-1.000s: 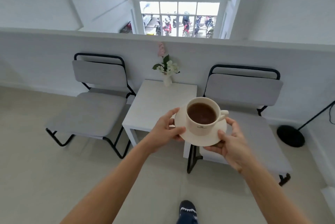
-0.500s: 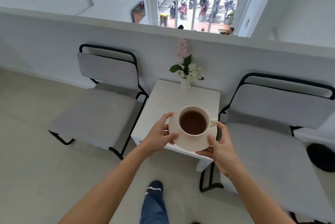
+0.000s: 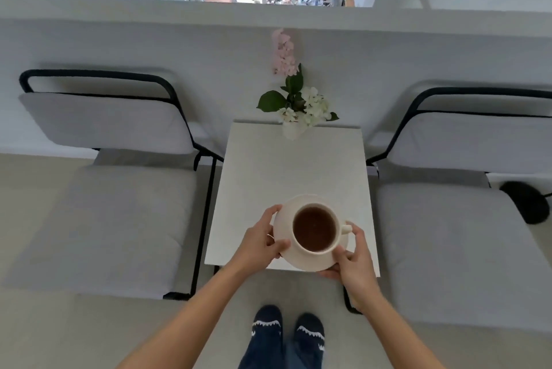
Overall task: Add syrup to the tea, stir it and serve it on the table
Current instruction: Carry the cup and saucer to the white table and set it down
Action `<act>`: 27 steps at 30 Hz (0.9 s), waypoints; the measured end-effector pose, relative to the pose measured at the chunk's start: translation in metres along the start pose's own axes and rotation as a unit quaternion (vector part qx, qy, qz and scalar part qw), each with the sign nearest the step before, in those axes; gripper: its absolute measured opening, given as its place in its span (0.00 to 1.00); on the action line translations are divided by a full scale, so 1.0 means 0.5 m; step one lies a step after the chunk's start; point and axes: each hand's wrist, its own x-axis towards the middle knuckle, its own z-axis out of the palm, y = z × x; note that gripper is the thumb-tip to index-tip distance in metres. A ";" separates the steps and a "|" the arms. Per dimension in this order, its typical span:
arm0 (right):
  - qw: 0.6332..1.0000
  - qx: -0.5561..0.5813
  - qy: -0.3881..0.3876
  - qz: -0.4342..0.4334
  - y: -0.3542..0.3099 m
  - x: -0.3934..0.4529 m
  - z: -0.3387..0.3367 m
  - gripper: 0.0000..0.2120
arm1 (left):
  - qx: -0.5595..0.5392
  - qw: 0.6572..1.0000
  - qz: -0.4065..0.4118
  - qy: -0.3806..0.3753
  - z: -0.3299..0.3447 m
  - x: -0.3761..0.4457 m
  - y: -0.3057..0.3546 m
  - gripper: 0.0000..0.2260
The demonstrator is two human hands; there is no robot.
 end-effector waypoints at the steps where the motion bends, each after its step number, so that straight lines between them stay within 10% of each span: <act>1: 1.000 -0.003 0.004 0.007 0.015 0.025 0.005 0.21 | 0.005 1.000 -0.005 -0.002 0.001 0.025 -0.019 0.32; 27: 0.986 -0.157 0.005 0.052 0.368 0.466 0.068 0.24 | 0.120 0.991 -0.050 -0.005 0.076 0.407 -0.428 0.32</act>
